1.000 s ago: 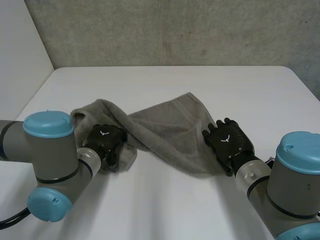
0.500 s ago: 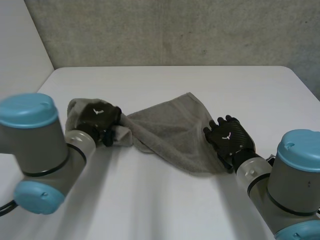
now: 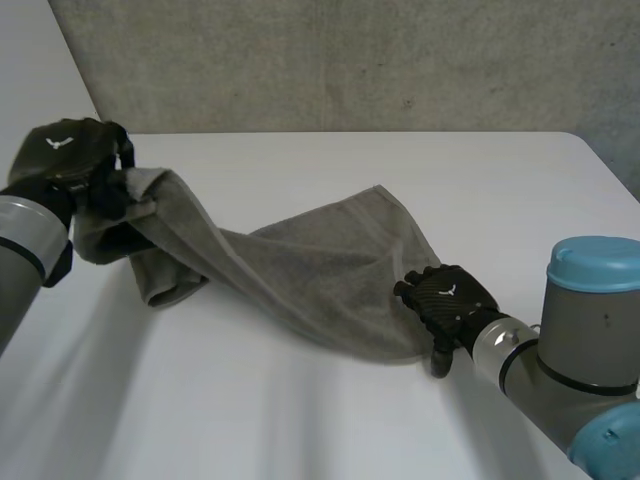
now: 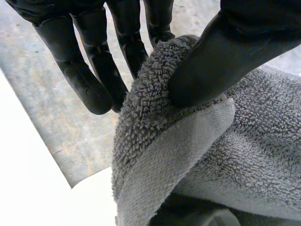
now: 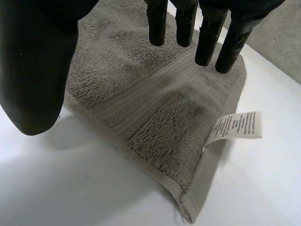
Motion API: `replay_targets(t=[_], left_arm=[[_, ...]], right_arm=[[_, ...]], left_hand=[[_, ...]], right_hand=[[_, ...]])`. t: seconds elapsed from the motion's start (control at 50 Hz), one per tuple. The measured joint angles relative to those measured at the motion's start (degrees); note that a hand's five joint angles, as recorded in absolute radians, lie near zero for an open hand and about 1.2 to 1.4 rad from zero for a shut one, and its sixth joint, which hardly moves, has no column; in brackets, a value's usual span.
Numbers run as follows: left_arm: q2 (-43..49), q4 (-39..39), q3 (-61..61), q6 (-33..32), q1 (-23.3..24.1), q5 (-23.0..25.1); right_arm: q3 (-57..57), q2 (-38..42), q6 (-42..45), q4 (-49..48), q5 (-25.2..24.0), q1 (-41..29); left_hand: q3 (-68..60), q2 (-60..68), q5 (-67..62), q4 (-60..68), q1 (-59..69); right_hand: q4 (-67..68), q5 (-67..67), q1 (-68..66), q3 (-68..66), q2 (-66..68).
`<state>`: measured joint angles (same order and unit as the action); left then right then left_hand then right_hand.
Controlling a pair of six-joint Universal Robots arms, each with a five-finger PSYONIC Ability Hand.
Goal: Fold the towel.
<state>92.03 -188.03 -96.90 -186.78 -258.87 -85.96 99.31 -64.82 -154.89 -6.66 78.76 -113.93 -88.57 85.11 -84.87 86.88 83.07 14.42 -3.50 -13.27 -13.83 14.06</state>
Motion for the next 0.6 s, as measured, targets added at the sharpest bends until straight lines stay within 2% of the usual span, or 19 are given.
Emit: replay_targets(t=[0.36, 0.46, 0.6], left_arm=[[-0.3, 0.5, 1.3, 3.8, -4.5, 0.6], [-0.3, 0.5, 1.7, 5.7, -5.0, 0.6], [-0.3, 0.6, 1.7, 6.7, -5.0, 0.6]], right_arm=[[-2.6, 3.2, -1.3, -0.3, 0.6, -0.3], [-3.2, 3.6, -1.4, -0.4, 0.7, -0.3], [-4.6, 5.1, -2.3, -0.3, 0.8, -0.4]], left_hand=[[0.0, 0.0, 0.0, 0.0, 0.0], [0.0, 0.0, 0.0, 0.0, 0.0], [0.0, 0.0, 0.0, 0.0, 0.0]], right_hand=[[0.3, -0.8, -1.2, -0.7, 0.3], [10.8, -12.3, -11.8, -11.6, 11.1], [16.0, -17.4, -17.4, -16.8, 16.1]])
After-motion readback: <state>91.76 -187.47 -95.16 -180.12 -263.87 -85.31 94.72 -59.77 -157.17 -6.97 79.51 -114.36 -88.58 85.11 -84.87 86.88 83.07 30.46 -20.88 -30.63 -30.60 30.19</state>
